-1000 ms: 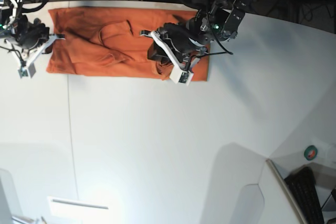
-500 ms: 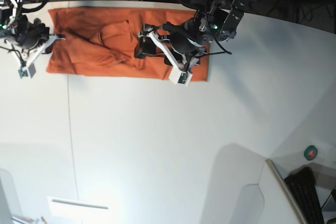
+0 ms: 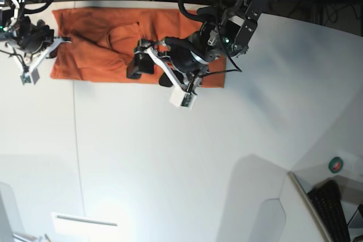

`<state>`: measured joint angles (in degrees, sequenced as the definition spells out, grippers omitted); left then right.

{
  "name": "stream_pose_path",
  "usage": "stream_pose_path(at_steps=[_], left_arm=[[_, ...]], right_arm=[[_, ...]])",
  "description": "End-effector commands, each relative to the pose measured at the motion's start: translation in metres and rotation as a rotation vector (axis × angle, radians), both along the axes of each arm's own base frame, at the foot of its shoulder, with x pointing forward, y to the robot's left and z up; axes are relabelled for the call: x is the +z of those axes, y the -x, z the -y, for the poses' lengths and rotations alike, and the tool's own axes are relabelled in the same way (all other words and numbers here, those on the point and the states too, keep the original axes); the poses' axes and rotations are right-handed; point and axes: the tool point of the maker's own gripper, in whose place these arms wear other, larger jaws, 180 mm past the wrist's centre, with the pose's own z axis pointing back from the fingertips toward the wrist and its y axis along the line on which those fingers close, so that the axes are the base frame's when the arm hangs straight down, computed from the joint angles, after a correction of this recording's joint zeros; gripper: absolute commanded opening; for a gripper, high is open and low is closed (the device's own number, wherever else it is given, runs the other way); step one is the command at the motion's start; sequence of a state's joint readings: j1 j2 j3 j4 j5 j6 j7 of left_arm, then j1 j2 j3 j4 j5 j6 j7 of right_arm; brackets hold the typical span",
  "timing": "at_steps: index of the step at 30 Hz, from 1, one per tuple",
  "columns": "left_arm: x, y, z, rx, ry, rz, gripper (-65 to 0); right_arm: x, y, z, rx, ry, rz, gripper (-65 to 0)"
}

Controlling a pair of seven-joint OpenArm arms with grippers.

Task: Layout the t-shirt on the table in an organized manner, then fold the t-shirt properly
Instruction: 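Release the folded end and move the left gripper away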

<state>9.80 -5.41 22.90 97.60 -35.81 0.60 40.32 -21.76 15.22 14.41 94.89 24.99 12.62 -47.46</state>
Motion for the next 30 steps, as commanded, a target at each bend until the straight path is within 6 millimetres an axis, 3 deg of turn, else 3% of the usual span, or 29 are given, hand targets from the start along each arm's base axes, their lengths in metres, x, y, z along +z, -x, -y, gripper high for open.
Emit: stream_pose_path(at_steps=[1, 3, 8, 12, 17, 21, 24, 27, 30], left_arm=[[0.009, -0.012, -0.011, 0.034, 0.014, 0.033, -16.5], [0.002, -0.006, -0.031, 0.077, 0.022, -0.008, -26.2], [0.001, 0.0, -0.077, 0.154, -0.015, -0.016, -63.7], [-0.007, 0.001, -0.105, 0.219, -0.048, -0.034, -65.0], [-0.044, 0.013, -0.114, 0.241, -0.081, -0.14, -65.0], [-0.058, 0.007, -0.109, 0.261, -0.071, -0.177, -65.0], [-0.055, -0.002, -0.089, 0.211, -0.057, -0.164, -65.0], [-0.05, -0.008, -0.056, 0.113, -0.047, -0.141, -65.0], [-0.059, -0.01, -0.03, 0.053, -0.044, -0.162, -65.0]], right_arm=[[0.008, -0.009, -0.002, 0.023, 0.003, 0.039, -65.0], [0.008, -0.009, -0.003, 0.027, 0.002, 0.037, -65.0], [0.006, -0.008, -0.003, 0.025, 0.0, 0.033, -65.0], [0.008, -0.011, -0.003, 0.025, 0.0, 0.041, -65.0], [0.009, -0.016, -0.003, 0.024, -0.002, 0.049, -65.0], [0.008, -0.016, -0.008, 0.019, -0.015, 0.05, -65.0], [0.008, -0.016, -0.009, 0.018, -0.015, 0.05, -65.0], [0.008, -0.016, -0.009, 0.018, -0.015, 0.05, -65.0], [0.008, -0.016, -0.008, 0.016, -0.013, 0.049, -65.0]])
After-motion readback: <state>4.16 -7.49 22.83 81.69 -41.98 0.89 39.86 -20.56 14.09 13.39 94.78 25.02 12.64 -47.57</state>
